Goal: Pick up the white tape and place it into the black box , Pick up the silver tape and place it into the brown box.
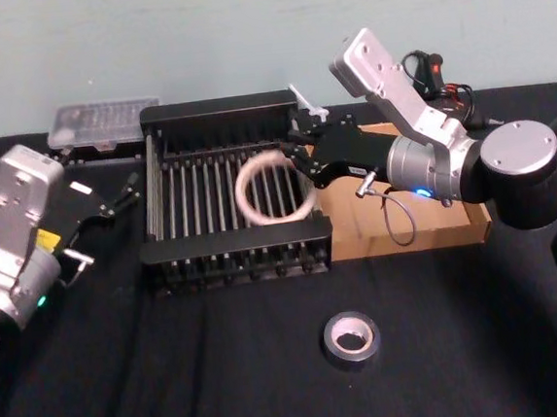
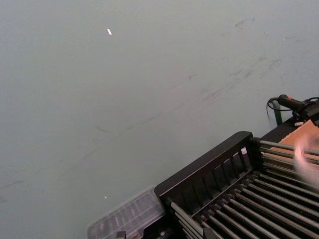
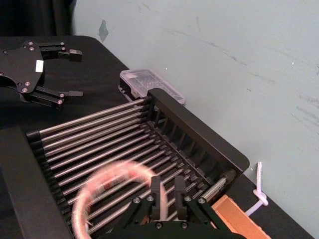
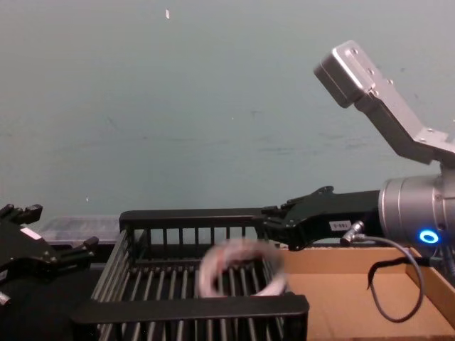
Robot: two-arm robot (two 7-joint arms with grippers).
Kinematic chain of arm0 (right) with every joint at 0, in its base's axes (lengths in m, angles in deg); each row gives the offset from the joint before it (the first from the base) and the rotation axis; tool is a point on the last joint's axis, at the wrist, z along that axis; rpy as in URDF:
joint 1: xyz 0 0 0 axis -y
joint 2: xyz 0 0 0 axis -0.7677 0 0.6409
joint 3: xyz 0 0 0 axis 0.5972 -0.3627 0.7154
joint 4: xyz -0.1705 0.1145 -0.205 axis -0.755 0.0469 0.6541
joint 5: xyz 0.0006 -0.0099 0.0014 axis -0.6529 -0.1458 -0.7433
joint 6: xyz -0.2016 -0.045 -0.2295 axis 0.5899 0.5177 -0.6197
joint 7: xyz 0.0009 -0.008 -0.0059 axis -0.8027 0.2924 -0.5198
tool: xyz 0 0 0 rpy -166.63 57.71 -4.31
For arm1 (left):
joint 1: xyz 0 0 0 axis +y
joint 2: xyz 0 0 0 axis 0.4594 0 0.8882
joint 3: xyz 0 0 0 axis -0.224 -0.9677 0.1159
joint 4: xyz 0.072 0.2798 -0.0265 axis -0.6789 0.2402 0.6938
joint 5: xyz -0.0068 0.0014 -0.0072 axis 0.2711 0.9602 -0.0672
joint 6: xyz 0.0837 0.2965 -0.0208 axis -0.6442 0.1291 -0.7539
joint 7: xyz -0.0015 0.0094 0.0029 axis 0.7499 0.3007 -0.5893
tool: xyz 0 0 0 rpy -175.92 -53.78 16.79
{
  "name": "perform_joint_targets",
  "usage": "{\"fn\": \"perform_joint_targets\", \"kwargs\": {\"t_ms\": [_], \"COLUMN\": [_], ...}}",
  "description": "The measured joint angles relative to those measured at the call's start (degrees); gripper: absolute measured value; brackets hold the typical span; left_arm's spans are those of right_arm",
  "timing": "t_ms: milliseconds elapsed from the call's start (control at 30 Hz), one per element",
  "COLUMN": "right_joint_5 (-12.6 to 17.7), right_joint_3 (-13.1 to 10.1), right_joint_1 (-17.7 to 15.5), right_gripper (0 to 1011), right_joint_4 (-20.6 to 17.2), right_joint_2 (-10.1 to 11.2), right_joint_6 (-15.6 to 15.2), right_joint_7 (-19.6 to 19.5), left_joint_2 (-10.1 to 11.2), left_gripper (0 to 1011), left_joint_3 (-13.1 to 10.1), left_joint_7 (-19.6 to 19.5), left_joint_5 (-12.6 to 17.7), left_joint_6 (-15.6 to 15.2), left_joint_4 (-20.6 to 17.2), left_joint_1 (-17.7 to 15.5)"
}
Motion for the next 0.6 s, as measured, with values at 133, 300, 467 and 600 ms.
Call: {"fn": "perform_joint_targets", "kwargs": {"t_ms": [133, 300, 467, 600], "right_joint_5": [0.02, 0.04, 0.06, 0.08], "right_joint_3": [-0.03, -0.05, -0.08, -0.1], "right_joint_1": [-0.03, -0.06, -0.08, -0.11], "right_gripper": [280, 439, 579, 719], "right_joint_4": [-0.05, -0.09, -0.11, -0.14], "right_joint_2": [0.03, 0.05, 0.08, 0.1], "right_joint_6": [-0.03, -0.06, -0.08, -0.09], "right_joint_7": [-0.02, -0.04, -0.06, -0.07], "left_joint_2": [0.0, 0.0, 0.0, 0.0], "left_gripper": [1001, 1001, 1001, 1001], "left_joint_3": [0.0, 0.0, 0.0, 0.0], "left_joint_7": [0.0, 0.0, 0.0, 0.0], "left_joint_5": [0.0, 0.0, 0.0, 0.0], "left_joint_6": [0.0, 0.0, 0.0, 0.0], "left_joint_4": [0.0, 0.0, 0.0, 0.0], "left_joint_1": [0.0, 0.0, 0.0, 0.0]}}
